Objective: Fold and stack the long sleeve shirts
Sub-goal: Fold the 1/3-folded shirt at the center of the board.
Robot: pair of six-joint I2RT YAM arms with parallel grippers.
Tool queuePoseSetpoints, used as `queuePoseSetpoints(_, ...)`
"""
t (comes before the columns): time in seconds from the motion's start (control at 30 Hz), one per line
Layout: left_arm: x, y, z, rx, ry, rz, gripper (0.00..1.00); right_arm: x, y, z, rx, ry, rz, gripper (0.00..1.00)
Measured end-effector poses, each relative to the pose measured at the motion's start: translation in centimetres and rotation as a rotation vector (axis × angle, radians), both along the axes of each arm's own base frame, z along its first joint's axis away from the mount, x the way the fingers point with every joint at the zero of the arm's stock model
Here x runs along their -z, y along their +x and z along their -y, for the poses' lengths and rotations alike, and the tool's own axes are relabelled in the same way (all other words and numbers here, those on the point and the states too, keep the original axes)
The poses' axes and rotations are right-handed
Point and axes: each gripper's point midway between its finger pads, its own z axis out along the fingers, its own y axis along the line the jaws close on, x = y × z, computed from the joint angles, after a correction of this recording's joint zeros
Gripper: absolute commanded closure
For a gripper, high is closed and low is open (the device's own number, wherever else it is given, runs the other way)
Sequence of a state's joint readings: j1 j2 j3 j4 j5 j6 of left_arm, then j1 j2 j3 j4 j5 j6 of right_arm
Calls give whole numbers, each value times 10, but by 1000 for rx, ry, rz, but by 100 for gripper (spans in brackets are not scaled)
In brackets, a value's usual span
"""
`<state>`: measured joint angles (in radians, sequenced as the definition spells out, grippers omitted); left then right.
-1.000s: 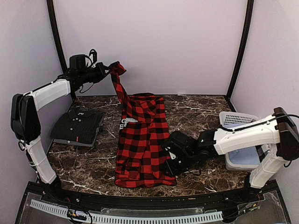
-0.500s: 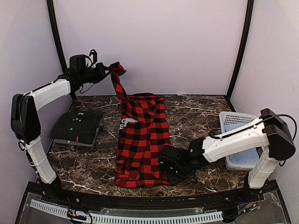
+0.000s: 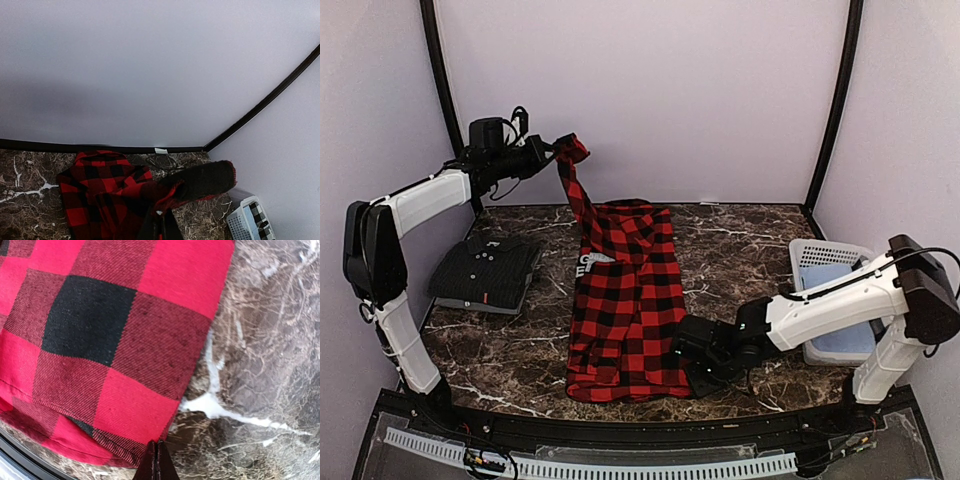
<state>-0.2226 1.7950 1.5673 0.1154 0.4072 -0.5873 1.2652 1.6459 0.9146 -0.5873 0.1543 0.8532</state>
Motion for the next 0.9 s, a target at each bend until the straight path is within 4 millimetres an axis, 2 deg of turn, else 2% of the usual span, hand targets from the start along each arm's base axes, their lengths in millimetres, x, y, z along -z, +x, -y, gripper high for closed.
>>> queuePoseSetpoints(0.23, 0, 0, 0, 1, 0, -1, 100, 0, -3, 7, 18, 17, -3, 100)
queuePoseSetpoints(0.3, 0, 0, 1, 4, 0, -1, 100, 1, -3, 8, 20, 15, -4, 89)
queuePoseSetpoints(0.37, 0, -2, 2, 16, -2, -1, 100, -1, -3, 7, 23, 26, -1, 81)
queuePoseSetpoints(0.5, -1, -10, 13, 92, -14, 0, 100, -17, 2, 2, 22, 69, 29, 78)
queuePoseSetpoints(0.6, -4, -18, 29, 178, -14, 12, 100, -32, 13, -5, 43, 122, 55, 77)
queuePoseSetpoints(0.73, -6, -37, 63, 324, -8, 33, 100, -52, 41, -7, 111, 206, 102, 76)
queuePoseSetpoints(0.8, -2, -51, 84, 409, -4, 28, 100, -63, 55, -7, 140, 247, 127, 76)
queuePoseSetpoints(0.9, 15, -75, 116, 544, 3, -9, 100, -81, 77, -6, 187, 318, 167, 75)
